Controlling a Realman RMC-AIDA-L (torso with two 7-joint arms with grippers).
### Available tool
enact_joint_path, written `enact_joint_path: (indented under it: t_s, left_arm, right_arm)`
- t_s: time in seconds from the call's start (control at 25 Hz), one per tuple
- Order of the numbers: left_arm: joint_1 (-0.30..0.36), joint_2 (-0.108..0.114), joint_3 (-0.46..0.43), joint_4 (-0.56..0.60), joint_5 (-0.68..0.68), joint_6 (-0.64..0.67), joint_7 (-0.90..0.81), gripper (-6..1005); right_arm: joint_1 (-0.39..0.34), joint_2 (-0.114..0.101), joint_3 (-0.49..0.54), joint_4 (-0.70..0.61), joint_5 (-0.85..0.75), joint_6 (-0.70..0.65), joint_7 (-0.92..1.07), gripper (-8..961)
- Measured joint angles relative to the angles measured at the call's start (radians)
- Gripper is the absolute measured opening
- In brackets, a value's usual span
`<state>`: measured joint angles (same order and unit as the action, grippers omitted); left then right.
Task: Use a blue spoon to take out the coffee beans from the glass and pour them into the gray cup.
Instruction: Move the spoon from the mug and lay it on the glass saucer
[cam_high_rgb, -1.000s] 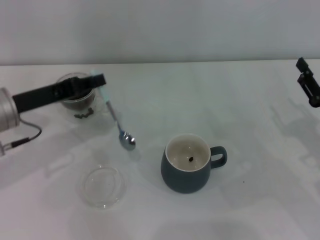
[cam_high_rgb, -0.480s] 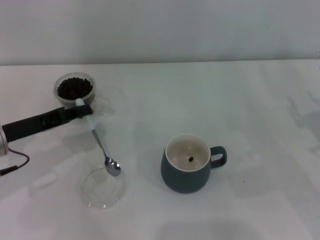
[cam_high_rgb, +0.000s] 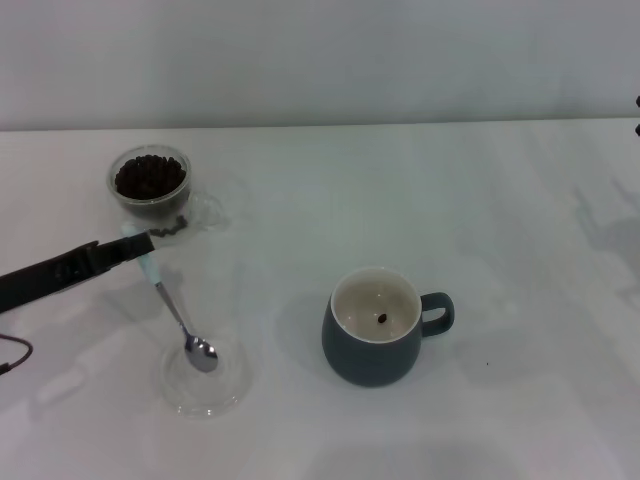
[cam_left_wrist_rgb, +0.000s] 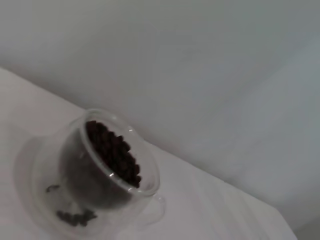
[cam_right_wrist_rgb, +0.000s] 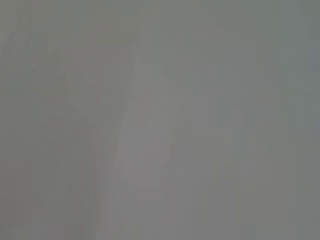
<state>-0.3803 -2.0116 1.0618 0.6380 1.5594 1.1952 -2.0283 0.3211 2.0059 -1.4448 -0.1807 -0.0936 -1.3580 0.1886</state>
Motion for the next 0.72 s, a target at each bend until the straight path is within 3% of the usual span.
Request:
enact_joint_path:
  t_s: [0.24,0.72]
  left_arm:
    - [0.013,0.001,-0.010,-0.028,0.001,-0.004,0.021,142]
    - [-0.065,-0.004,-0.006,-0.165,0.004,-0.036,0.084,143]
  right_arm:
    - [0.001,0.001,0.000,-0.001,0.000,0.001,0.000,574]
    - [0.004,0.002,-0.006,0.005,-0.007,0.001,0.022,574]
